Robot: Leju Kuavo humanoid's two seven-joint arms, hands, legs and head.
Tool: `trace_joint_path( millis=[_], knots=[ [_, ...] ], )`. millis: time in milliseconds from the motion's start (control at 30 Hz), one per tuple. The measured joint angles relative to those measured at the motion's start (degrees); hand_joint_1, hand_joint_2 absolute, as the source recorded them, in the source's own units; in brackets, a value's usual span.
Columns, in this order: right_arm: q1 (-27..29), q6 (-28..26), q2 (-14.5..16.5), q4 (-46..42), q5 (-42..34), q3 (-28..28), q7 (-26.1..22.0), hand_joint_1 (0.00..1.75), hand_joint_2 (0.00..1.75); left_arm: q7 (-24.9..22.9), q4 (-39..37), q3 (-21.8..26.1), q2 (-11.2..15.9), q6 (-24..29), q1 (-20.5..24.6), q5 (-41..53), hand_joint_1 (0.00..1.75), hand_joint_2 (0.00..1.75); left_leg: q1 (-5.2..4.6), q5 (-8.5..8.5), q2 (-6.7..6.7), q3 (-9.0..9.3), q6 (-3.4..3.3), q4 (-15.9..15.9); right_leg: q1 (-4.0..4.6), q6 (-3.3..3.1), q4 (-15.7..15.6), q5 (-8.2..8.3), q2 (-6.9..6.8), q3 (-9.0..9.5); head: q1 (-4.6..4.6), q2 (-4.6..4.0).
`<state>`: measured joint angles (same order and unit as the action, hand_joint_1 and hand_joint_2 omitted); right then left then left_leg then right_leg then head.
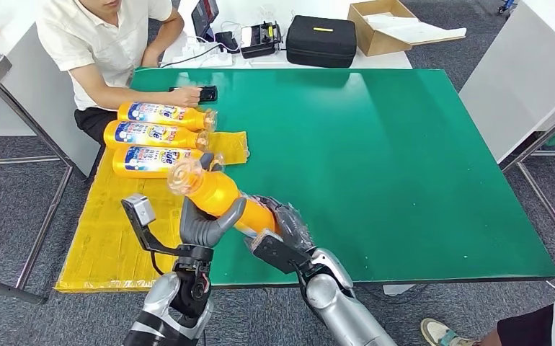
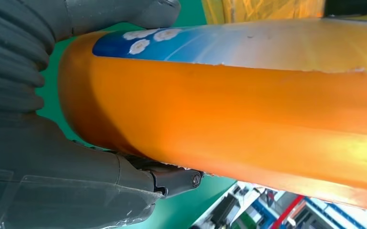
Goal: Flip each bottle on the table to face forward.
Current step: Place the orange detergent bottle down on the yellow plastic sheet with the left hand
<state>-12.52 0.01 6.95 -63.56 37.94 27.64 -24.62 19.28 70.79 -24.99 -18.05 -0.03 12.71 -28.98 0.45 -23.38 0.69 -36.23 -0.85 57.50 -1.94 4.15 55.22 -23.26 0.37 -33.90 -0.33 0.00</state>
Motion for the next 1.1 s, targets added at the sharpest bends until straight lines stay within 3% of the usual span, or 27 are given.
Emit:
trace_joint_path(
  millis=[33, 67, 133, 167, 200, 367, 500, 633, 867, 1100],
  knots=[
    [-0.1, 0.0, 0.0, 0.2, 0.0, 0.0, -0.1, 1.75, 1.75, -0.3, -0.4, 0.0, 0.0, -0.5, 0.1, -0.5, 0.08, 1.75, 0.00, 0.00, 0.00, 0.00, 0.00, 0.0, 0.00, 0.00, 0.0, 0.00, 0.00, 0.00, -0.01, 0.00],
    [-0.1, 0.0, 0.0, 0.4, 0.0, -0.1, -0.2, 1.75, 1.75, -0.5, -0.8, -0.1, 0.0, -0.9, 0.1, -0.8, 0.28, 1.75, 0.00, 0.00, 0.00, 0.00, 0.00, 0.0, 0.00, 0.00, 0.0, 0.00, 0.00, 0.00, -0.01, 0.00],
    [-0.2, 0.0, 0.0, 0.8, 0.0, -0.1, -0.2, 1.75, 1.75, -0.7, -1.4, -0.2, 0.0, -1.2, 0.2, -1.1, 1.15, 1.75, 0.00, 0.00, 0.00, 0.00, 0.00, 0.0, 0.00, 0.00, 0.0, 0.00, 0.00, -0.01, -0.01, 0.00],
    [-0.3, 0.0, 0.0, 1.0, 0.0, -0.2, -0.3, 1.75, 1.75, -0.9, -1.6, -0.2, 0.0, -1.4, 0.2, -1.2, 1.51, 1.75, 0.00, 0.00, 0.00, 0.00, 0.00, 0.0, 0.01, 0.00, 0.0, 0.00, 0.00, -0.01, 0.00, 0.00],
    [-0.3, 0.0, 0.0, 1.2, 0.0, -0.2, -0.4, 1.75, 1.75, -1.1, -1.9, -0.3, 0.0, -1.7, 0.2, -1.3, 1.75, 1.75, 0.00, 0.00, 0.00, 0.00, 0.00, 0.0, 0.00, 0.00, 0.0, 0.00, 0.00, 0.00, 0.00, 0.00],
    [-0.3, 0.0, -0.4, 1.5, -0.1, -0.3, -0.8, 1.68, 1.75, -1.5, -3.5, -0.5, 0.0, -3.6, 0.4, -1.1, 1.75, 1.75, 0.00, 0.00, 0.00, -0.01, 0.00, 0.0, 0.00, 0.00, 0.0, 0.00, 0.00, -0.01, 0.00, 0.00],
    [0.0, 0.0, -0.8, 1.5, -0.3, -0.2, -1.0, 0.00, 1.75, -0.8, -4.0, -0.6, 0.0, -3.8, 0.5, -0.8, 1.75, 1.75, 0.00, 0.00, 0.00, -0.01, 0.00, 0.0, 0.00, 0.00, 0.0, 0.00, 0.00, -0.01, 0.00, 0.00],
    [0.3, -0.4, -0.9, 1.5, -0.4, -0.2, -1.1, 0.00, 1.75, 0.6, -3.7, -0.7, 0.0, -0.9, 0.6, 2.8, 1.75, 1.75, 0.00, 0.00, -0.01, -0.02, 0.00, 0.0, 0.00, 0.00, 0.0, 0.00, 0.00, -0.03, -0.01, 0.00],
    [2.0, -4.6, -0.5, 0.2, 1.2, -0.8, -0.6, 0.00, 1.75, 3.3, -0.7, -0.6, 0.1, 9.5, 0.3, 13.7, 1.75, 1.75, 0.01, 0.00, -0.01, -0.02, 0.00, 0.0, 0.00, 0.00, 0.0, 0.00, 0.00, -0.03, 0.00, 0.00],
    [3.5, -11.7, -0.2, -0.6, 4.9, -3.3, -0.7, 0.00, 1.75, 3.7, 3.6, 1.3, 0.4, 13.1, -0.6, 15.2, 1.75, 1.75, 0.00, 0.00, 0.01, -0.04, 0.00, 0.0, 0.00, 0.00, 0.0, 0.00, 0.00, -0.03, 0.01, 0.00]
  ],
)
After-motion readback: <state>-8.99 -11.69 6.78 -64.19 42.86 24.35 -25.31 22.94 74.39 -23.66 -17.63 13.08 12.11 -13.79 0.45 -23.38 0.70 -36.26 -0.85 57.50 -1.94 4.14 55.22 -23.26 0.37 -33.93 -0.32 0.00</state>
